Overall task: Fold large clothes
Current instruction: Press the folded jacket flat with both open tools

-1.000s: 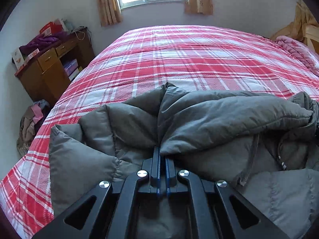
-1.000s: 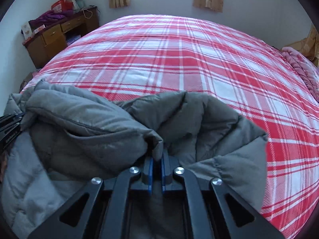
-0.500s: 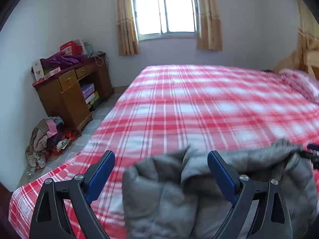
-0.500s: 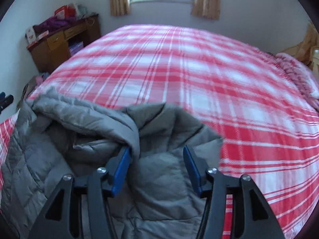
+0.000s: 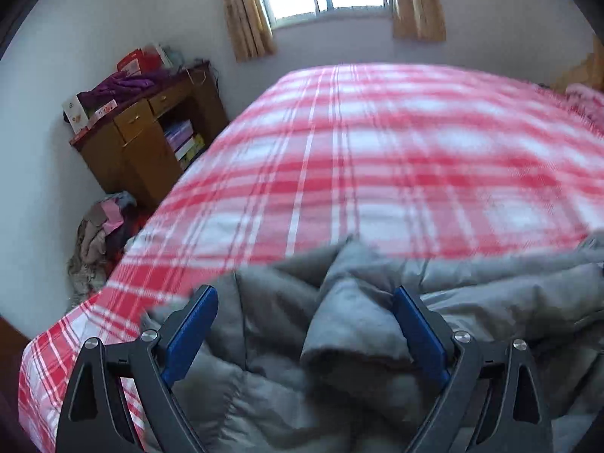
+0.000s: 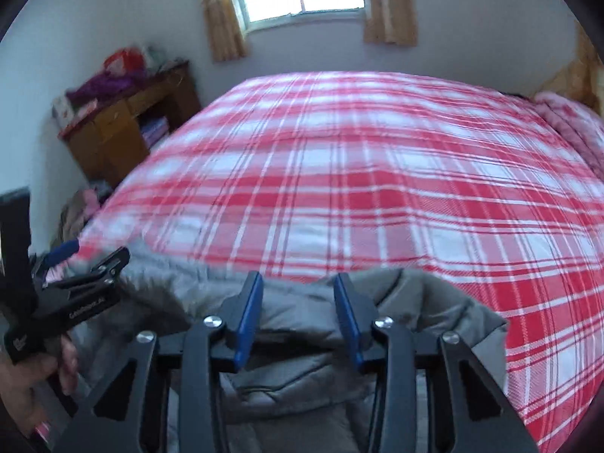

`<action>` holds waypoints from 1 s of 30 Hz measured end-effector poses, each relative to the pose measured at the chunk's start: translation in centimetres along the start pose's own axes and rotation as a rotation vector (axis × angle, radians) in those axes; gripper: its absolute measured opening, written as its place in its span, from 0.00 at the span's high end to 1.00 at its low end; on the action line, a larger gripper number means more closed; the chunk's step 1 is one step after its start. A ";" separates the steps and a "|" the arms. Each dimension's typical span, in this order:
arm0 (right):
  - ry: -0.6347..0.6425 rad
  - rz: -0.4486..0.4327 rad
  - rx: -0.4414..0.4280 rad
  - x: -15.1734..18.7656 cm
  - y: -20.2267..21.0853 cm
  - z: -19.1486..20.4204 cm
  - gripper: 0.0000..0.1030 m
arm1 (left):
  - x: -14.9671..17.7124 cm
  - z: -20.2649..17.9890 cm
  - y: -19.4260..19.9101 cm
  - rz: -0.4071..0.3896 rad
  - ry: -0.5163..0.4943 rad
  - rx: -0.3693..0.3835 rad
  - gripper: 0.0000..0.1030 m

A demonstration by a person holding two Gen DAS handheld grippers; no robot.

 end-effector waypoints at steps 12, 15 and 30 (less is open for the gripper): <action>0.005 0.061 0.016 4.2 -3.5 -1.1 0.63 | 1.9 -0.9 -2.2 0.037 0.024 0.034 0.08; 0.009 0.062 0.017 4.5 -4.0 -1.2 0.63 | 2.1 -0.8 -2.5 0.046 0.030 0.043 0.08; 0.047 0.076 0.066 4.8 -5.0 -0.8 0.63 | 2.2 -1.2 -2.7 0.054 0.012 0.025 0.06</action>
Point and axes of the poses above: each gripper's, at about its wrist camera, not at the fingertips, and y roughly against the way its jaws point, z to its left, x to its underside, the point moved 1 cm from there along -y, roughly the way its jaws point, and after that the axes turned 7 degrees about -x, right-handed, at the moved point
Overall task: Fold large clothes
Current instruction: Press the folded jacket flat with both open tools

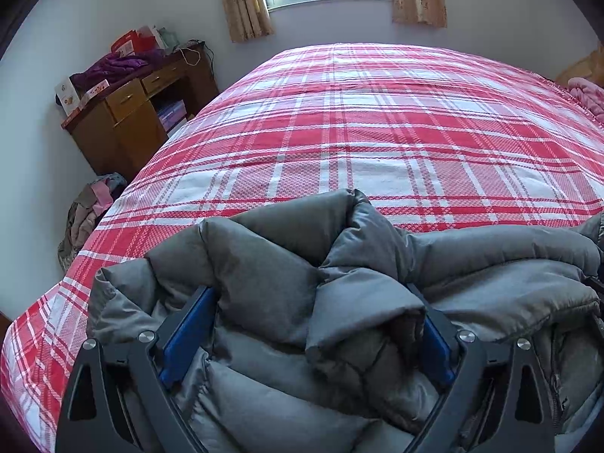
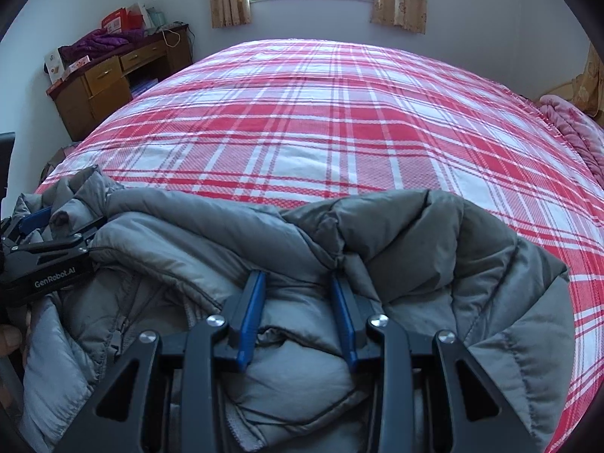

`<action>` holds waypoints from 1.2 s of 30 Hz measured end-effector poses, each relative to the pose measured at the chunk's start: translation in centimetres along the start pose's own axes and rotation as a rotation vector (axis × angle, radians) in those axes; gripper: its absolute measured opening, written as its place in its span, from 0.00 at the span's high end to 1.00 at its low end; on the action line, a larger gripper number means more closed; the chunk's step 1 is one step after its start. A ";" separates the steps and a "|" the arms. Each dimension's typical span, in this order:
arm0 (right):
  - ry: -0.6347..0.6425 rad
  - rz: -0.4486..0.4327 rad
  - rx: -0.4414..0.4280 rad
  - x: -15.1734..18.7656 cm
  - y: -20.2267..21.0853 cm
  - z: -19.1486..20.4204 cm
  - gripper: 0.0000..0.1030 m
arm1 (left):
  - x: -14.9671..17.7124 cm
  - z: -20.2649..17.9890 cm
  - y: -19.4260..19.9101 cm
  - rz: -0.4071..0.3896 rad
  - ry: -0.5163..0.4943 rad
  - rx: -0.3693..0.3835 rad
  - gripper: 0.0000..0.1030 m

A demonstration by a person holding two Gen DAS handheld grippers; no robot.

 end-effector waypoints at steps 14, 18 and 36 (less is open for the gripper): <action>0.009 0.002 0.010 -0.1 -0.3 0.0 0.63 | -0.1 0.0 -0.2 0.004 0.004 0.003 0.06; 0.008 0.003 0.010 -0.1 -0.3 0.0 0.63 | 0.0 0.0 -0.3 0.005 0.003 0.002 0.06; 0.069 0.041 0.059 -0.6 -0.5 0.8 0.62 | -1.4 1.6 0.8 0.028 0.023 0.005 0.02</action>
Point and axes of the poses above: each gripper's, at about its wrist camera, not at the fingertips, and y roughly against the way its jaws point, z to its left, x to its underside, the point moved 1 cm from there along -y, roughly the way its jaws point, and after that the axes turned 7 degrees about -x, right-handed, at the moved point
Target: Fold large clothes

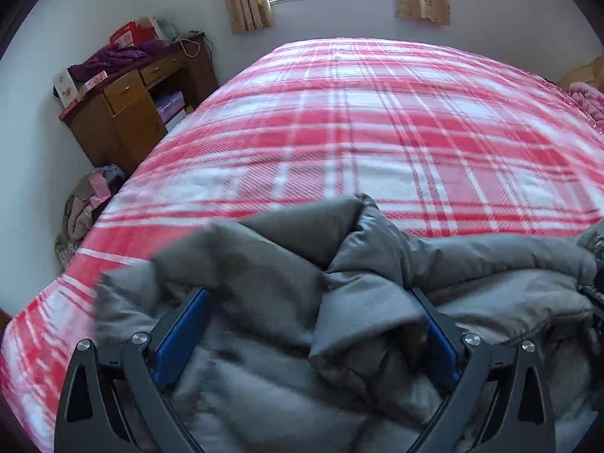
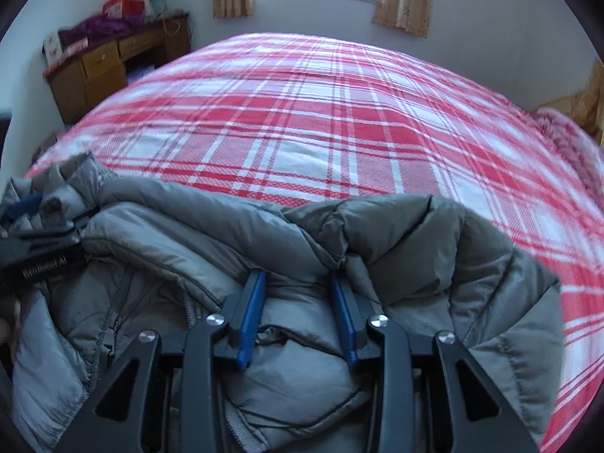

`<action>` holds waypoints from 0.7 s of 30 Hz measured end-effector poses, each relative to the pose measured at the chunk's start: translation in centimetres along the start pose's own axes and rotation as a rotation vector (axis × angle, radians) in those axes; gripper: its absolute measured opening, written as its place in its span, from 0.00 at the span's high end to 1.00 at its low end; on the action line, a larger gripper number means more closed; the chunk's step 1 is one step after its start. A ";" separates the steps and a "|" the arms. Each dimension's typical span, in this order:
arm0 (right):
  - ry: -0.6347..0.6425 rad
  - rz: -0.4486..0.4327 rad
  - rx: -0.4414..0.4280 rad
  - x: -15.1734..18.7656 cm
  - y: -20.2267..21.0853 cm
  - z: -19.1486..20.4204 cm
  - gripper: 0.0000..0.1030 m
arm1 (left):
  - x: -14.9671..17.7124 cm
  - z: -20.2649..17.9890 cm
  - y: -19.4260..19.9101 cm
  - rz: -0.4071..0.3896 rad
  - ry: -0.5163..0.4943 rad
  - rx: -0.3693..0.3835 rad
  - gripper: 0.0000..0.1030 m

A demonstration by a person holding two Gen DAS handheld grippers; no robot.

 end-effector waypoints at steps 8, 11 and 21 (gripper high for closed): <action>-0.183 -0.081 -0.057 3.8 9.9 -6.1 0.25 | 6.4 9.0 9.9 -0.028 0.025 0.063 0.02; -0.230 -0.053 -0.068 9.8 13.6 -8.1 0.25 | 13.7 11.7 12.3 0.018 -0.016 0.030 0.02; -0.340 0.014 -0.087 26.9 22.9 -9.3 0.25 | 31.2 16.7 20.1 0.078 -0.008 0.063 0.02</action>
Point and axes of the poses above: each gripper's, at about its wrist camera, not at the fingertips, and y roughly against the way its jaws point, z to its left, x to its underside, the point moved 1 cm from there along -y, roughly the way its jaws point, and after that the axes turned 7 degrees about -x, right-handed, at the moved point
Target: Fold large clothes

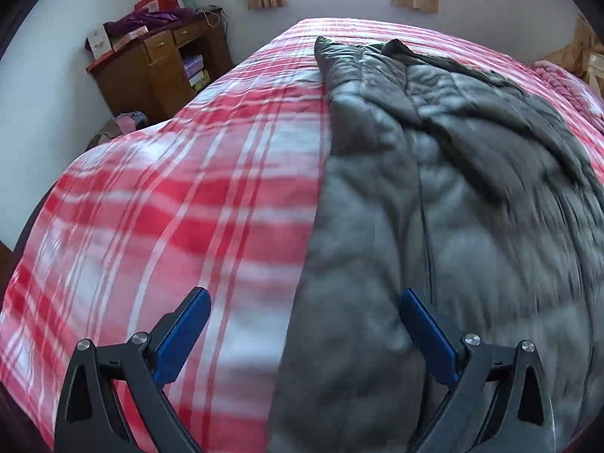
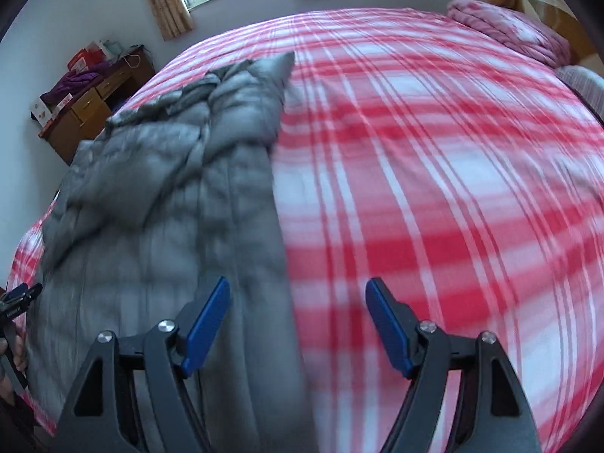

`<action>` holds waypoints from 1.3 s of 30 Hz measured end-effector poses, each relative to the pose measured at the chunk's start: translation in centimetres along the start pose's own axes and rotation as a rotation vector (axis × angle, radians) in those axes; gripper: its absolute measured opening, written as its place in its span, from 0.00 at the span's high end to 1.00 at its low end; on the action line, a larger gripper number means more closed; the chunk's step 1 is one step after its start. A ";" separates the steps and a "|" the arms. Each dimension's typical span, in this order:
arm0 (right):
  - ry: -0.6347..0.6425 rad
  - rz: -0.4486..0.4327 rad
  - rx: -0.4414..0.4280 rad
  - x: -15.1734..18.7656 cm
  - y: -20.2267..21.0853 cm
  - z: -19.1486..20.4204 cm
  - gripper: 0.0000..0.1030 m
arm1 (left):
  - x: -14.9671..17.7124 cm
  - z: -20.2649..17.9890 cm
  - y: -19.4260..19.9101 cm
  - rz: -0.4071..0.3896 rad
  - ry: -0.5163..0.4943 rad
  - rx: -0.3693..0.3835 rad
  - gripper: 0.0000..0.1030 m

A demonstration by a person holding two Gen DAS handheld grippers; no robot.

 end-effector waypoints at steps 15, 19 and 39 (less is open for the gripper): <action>0.044 -0.027 -0.028 11.3 4.6 2.1 0.33 | 7.0 1.0 2.3 0.028 0.072 0.086 0.04; 0.071 -0.021 -0.087 12.9 5.0 2.4 0.83 | 7.4 0.7 3.5 0.002 0.049 0.207 0.72; 0.176 -0.547 -0.202 1.5 20.7 7.4 0.91 | -7.3 3.2 16.6 -0.428 0.061 0.242 0.95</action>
Point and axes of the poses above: each gripper's, at about its wrist camera, not at the fingertips, and y roughly against the way its jaws point, z to its left, x to its underside, the point moved 1 cm from there along -y, roughly the way its jaws point, and after that the axes turned 7 degrees about -x, right-handed, at the moved point
